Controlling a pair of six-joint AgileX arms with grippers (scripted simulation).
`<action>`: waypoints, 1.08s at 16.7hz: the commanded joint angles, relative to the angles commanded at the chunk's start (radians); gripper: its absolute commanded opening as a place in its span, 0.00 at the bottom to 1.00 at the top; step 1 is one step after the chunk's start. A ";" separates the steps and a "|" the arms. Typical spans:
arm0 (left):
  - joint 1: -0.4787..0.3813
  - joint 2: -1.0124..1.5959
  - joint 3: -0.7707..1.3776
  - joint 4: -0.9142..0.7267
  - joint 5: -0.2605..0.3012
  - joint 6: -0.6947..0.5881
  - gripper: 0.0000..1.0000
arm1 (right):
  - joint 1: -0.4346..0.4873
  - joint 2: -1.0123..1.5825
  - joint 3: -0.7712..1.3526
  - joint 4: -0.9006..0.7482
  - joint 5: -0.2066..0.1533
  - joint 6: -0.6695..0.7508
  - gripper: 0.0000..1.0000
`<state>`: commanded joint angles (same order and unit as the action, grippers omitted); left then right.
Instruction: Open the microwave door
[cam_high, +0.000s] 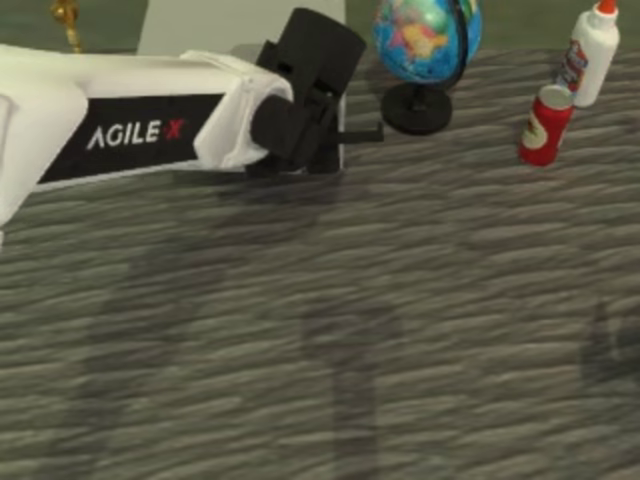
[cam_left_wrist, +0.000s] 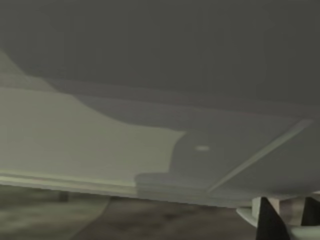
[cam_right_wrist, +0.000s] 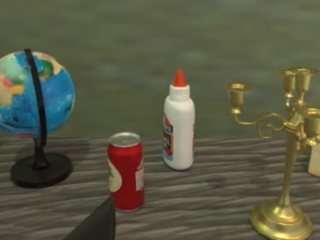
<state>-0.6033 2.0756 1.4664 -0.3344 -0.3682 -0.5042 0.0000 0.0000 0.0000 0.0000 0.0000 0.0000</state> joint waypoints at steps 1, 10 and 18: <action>0.000 0.000 0.000 0.000 0.000 0.000 0.00 | 0.000 0.000 0.000 0.000 0.000 0.000 1.00; -0.006 0.004 0.003 0.001 0.007 -0.005 0.00 | 0.000 0.000 0.000 0.000 0.000 0.000 1.00; 0.006 -0.041 -0.066 0.043 0.036 0.053 0.00 | 0.000 0.000 0.000 0.000 0.000 0.000 1.00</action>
<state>-0.5972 2.0343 1.4004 -0.2916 -0.3322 -0.4515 0.0000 0.0000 0.0000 0.0000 0.0000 0.0000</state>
